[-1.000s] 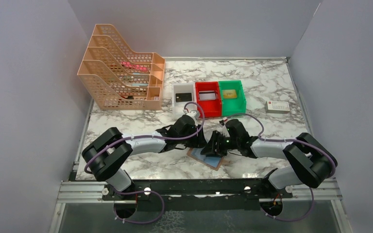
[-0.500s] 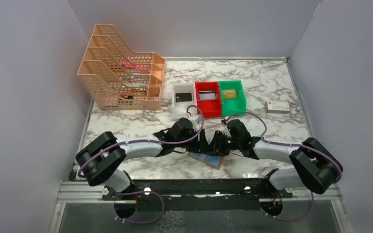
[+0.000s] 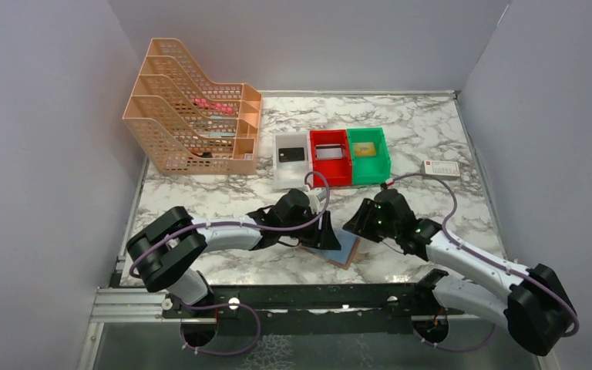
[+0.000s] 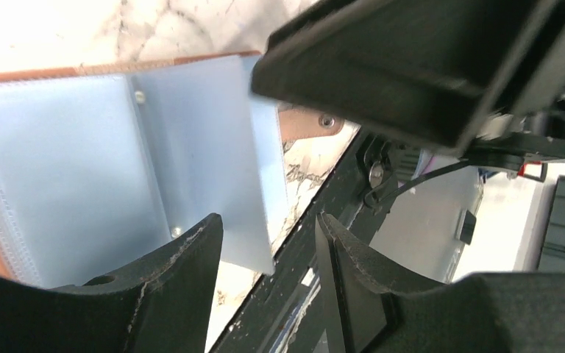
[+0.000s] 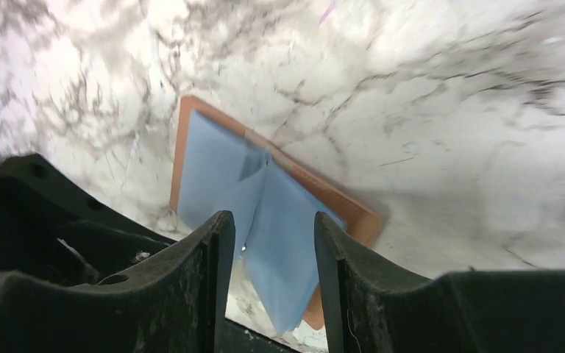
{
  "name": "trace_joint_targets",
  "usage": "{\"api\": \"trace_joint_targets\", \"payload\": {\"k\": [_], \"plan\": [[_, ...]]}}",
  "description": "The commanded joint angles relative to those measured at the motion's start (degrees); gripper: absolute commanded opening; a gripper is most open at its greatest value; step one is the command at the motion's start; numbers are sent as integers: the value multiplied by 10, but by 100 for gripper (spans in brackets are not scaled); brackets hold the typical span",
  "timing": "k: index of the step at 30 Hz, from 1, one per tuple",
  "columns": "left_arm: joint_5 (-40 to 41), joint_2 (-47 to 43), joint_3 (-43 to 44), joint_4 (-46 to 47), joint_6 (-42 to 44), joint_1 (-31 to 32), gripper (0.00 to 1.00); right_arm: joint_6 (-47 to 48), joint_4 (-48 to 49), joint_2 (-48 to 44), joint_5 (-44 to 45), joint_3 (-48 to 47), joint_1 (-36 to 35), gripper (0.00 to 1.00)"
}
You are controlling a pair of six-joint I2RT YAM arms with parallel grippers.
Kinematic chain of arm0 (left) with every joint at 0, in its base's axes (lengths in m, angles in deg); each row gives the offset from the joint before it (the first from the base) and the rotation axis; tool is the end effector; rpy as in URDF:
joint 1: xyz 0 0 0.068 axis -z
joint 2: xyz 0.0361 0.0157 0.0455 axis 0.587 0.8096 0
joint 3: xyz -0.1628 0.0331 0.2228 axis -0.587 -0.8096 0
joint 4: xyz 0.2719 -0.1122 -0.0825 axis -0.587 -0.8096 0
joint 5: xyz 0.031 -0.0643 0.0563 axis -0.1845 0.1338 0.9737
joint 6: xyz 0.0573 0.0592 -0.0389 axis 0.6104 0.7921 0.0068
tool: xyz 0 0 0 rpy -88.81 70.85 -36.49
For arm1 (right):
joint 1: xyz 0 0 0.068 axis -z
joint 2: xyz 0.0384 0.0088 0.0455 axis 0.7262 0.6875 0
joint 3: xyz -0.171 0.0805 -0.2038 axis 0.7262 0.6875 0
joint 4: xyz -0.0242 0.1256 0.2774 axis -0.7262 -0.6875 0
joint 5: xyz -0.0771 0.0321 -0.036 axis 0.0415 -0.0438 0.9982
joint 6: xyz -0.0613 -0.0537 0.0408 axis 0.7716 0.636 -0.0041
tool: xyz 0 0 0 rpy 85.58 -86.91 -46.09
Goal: Take the credit cards out of the card holder
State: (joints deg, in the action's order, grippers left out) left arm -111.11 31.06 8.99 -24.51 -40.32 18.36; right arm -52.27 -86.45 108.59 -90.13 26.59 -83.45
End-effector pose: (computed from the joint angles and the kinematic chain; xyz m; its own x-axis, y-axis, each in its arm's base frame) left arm 0.1867 -0.3141 0.1163 -0.8997 0.1103 -0.4223 0.4154 0.5131 -0.7511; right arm 0.2083 0.1635 0.1145 -0.8515 0.3523 -0.3884 0.0626 0.8037 0.5917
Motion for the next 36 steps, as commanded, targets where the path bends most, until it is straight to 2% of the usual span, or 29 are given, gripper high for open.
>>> {"api": "trace_joint_targets", "payload": {"k": [1, 6, 9, 11, 13, 22, 27, 31, 36], "plan": [[-55, 30, 23, -1, 9, 5, 53, -16, -129, -57, 156, -40, 2, 49], [-70, 71, 47, 2, 19, 22, 53, 2, -153, -99, 183, -51, 2, 49], [-79, 109, 64, -7, 29, 32, 52, 26, -127, -107, 141, -51, 2, 46], [-64, 127, 69, -22, 31, 37, 47, 38, -97, -100, 100, -50, 2, 44], [-20, 111, 62, -43, 33, 40, 44, 45, -69, -84, 57, -50, 2, 42], [139, -42, 63, -187, 82, 36, 46, 67, 64, 70, -128, -55, 2, 37], [231, -82, 50, -253, 82, 19, 52, 96, 39, 145, -115, -68, 2, 38], [236, -85, 41, -262, 83, 6, 53, 120, 0, 153, -68, -70, 2, 40], [250, -83, 33, -250, 58, 5, 53, 145, 23, 165, -105, -75, 1, 43]]}}
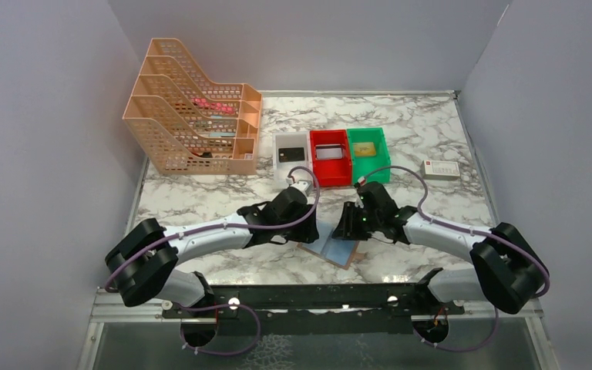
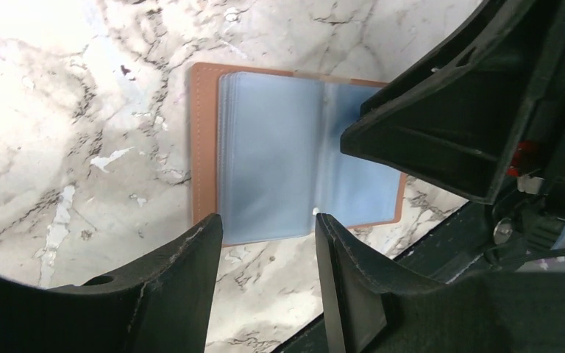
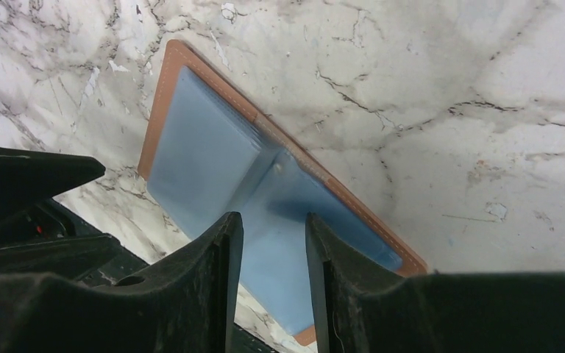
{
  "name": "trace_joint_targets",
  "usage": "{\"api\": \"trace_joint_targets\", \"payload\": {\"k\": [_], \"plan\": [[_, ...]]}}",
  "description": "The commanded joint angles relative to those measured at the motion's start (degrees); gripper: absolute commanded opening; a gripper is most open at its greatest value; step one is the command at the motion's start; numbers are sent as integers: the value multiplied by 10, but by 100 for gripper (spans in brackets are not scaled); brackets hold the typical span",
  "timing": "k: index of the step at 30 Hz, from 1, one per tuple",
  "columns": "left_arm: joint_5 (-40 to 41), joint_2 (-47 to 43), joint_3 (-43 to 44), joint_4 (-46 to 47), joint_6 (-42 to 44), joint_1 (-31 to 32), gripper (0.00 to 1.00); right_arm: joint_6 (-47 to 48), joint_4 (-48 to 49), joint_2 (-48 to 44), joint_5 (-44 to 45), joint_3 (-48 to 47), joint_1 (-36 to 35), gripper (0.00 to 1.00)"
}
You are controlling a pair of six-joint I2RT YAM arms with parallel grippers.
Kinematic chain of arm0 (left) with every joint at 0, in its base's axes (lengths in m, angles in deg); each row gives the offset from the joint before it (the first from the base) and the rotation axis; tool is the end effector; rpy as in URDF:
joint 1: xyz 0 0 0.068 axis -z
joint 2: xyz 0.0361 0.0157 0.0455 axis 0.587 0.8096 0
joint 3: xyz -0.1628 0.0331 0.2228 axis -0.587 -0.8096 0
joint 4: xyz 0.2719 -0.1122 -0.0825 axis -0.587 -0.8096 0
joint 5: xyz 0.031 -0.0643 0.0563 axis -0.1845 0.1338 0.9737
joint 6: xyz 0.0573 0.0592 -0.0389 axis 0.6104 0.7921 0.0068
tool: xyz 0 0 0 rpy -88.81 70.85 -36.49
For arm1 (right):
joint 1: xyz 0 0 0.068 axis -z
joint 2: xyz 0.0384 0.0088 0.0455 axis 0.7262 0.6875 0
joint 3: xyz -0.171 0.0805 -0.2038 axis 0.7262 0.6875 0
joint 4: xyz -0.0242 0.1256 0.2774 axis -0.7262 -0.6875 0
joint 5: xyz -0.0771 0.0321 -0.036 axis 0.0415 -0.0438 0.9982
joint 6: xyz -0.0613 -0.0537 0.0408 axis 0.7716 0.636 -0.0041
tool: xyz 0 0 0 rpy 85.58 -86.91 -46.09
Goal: Take the credit cards out of the card holder
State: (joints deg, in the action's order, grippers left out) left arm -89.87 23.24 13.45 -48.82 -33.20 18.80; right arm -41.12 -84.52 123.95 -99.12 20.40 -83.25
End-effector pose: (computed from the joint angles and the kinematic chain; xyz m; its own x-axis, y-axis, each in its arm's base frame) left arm 0.1978 -0.2838 0.1371 -0.8416 0.0965 -0.5315 0.3816 0.8026 -0.4586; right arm 0.2235 0.1894 0.0893 -0.9344 0.1087 -0.3393 -0.0983 0.8366 0.5389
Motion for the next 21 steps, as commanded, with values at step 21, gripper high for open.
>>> {"api": "trace_joint_targets", "payload": {"k": [21], "plan": [[100, -132, -87, -49, -54, -90, 54, -52, -126, 142, 228, -164, -146, 56]]}}
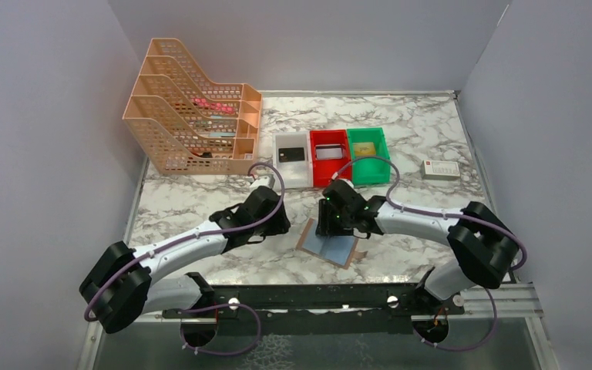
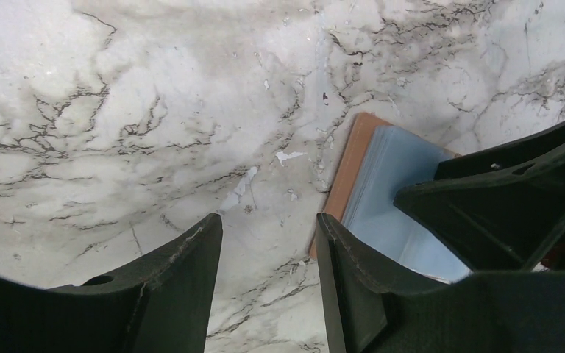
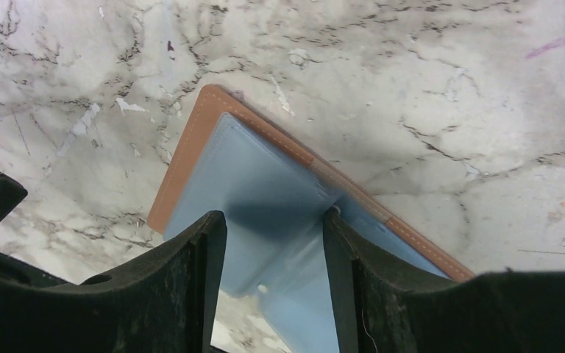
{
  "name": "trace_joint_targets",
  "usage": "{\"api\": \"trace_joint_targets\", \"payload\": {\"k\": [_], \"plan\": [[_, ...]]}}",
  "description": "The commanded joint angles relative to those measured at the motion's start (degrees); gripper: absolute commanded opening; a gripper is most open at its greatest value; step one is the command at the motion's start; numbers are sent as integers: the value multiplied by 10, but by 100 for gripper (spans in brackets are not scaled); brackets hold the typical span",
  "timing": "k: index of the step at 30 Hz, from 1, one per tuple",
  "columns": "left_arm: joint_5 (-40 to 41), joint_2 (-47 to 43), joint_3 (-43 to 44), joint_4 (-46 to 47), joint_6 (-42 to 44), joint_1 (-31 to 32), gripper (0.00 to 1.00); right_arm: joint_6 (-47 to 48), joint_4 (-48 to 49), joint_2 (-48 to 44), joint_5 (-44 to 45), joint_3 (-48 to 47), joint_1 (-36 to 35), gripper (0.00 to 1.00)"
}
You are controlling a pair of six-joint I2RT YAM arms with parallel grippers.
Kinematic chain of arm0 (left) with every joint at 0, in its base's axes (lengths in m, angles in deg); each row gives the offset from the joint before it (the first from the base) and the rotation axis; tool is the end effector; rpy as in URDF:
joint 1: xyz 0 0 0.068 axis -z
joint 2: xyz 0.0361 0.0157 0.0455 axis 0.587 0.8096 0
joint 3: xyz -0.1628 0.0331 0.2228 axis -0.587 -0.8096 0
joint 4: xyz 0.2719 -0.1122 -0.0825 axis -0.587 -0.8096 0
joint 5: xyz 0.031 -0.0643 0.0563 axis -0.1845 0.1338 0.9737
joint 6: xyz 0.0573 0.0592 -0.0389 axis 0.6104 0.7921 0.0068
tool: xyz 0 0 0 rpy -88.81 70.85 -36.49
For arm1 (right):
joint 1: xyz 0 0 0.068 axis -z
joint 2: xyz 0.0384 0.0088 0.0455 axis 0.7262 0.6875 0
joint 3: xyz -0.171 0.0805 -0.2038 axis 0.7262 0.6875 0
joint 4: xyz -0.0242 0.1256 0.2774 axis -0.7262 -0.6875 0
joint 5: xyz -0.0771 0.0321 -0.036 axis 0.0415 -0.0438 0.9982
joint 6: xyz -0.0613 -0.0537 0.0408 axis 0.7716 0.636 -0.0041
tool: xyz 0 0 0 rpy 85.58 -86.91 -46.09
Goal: Take the credit cards out of the card holder
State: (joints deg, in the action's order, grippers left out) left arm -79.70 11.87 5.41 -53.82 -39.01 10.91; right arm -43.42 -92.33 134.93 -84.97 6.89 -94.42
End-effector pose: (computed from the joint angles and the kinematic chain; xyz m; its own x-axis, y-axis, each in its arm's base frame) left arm 0.2127 -0.2091 0.1351 -0.8153 -0.1524 -0.5587 0.1069 0.9086 -0.4038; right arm 0.2291 0.2507 0.0993 -0.9173 0.0176 -0.3978 -0.1381 0.9230 0.3592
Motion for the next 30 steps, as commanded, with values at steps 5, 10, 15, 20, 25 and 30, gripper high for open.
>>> {"api": "trace_joint_targets", "payload": {"k": [5, 10, 15, 20, 25, 30], "plan": [[-7, -25, -12, 2, 6, -15, 54, -48, -123, 104, 179, -113, -94, 45], [-8, -40, -23, 3, -2, -15, 54, -32, -135, 135, 202, -148, -124, 31], [-4, -57, -34, 4, -13, -16, 54, -15, -110, 113, 194, -137, -124, 15], [-17, -55, -35, 13, -8, -16, 54, 1, -62, 88, 160, -111, -124, 1], [-43, -52, -35, 35, -1, -16, 53, 9, -9, 67, 109, -87, -115, 1], [-93, -52, -41, 81, 9, -16, 54, 4, 70, 22, 21, -34, -73, 1]]}}
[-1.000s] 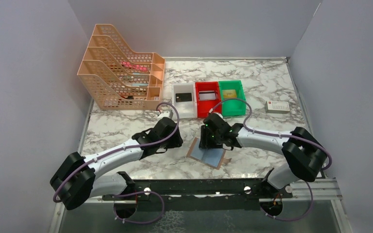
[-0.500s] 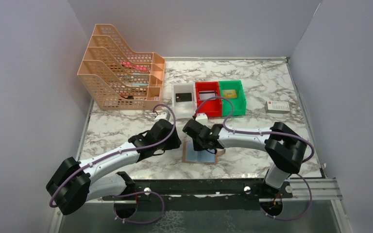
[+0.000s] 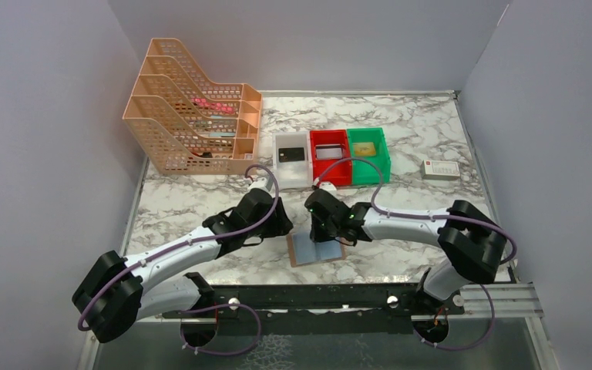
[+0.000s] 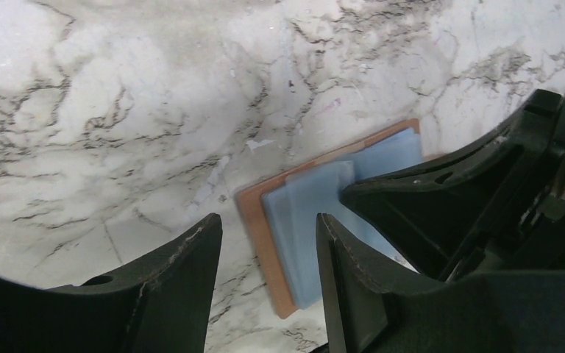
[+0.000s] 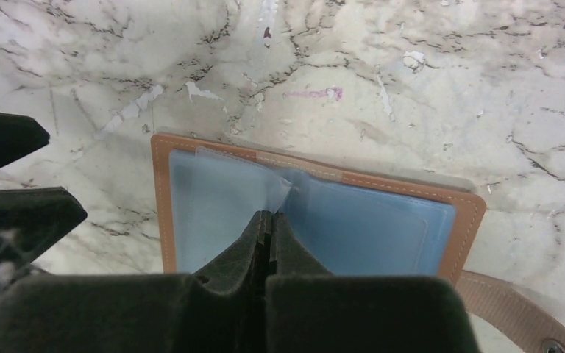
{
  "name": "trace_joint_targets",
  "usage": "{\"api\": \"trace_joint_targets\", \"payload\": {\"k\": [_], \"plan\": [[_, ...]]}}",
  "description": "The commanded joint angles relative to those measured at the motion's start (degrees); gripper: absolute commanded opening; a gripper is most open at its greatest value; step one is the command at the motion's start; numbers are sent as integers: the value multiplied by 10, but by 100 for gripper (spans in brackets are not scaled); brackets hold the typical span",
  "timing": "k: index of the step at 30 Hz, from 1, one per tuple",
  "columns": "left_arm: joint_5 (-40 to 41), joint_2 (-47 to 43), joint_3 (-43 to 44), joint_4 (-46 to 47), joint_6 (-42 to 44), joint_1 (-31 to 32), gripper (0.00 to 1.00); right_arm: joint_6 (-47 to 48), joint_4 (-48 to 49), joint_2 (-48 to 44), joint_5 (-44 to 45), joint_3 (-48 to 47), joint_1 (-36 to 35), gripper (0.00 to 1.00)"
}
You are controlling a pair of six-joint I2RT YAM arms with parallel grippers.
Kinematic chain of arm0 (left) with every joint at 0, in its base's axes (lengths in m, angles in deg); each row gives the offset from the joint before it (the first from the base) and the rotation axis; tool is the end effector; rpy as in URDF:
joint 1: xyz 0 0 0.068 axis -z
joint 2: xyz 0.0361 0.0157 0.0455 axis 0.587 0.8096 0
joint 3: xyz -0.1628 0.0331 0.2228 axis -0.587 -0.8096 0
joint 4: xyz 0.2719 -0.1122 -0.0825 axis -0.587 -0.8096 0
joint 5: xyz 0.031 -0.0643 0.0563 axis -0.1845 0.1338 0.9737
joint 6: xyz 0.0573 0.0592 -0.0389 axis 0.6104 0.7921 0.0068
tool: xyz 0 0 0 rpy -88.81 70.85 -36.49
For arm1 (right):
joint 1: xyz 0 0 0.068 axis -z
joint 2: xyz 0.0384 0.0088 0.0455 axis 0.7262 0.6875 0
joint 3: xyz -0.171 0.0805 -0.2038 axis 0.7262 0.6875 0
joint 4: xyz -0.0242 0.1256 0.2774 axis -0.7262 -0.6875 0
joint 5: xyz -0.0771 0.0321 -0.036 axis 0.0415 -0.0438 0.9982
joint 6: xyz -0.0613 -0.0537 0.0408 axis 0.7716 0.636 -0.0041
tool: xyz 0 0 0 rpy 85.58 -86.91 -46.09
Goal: Take the credit cards out of the card holder
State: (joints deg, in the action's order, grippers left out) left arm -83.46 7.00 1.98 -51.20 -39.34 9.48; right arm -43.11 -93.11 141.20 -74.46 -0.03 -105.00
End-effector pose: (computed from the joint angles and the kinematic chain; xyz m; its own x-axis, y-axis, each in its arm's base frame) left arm 0.2072 -0.2005 0.1398 -0.8109 -0.1865 -0.5547 0.1281 0.8683 -0.4792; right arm 0.2075 0.3063 0.1040 -0.8569 -0.1070 -0.5043 -0.2602 0.9342 0.2440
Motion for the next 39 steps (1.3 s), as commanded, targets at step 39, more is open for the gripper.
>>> {"api": "trace_joint_targets", "payload": {"k": [39], "plan": [[-206, 157, -28, 223, -17, 10, 58, -120, 419, -60, -408, 281, 234, 1]]}}
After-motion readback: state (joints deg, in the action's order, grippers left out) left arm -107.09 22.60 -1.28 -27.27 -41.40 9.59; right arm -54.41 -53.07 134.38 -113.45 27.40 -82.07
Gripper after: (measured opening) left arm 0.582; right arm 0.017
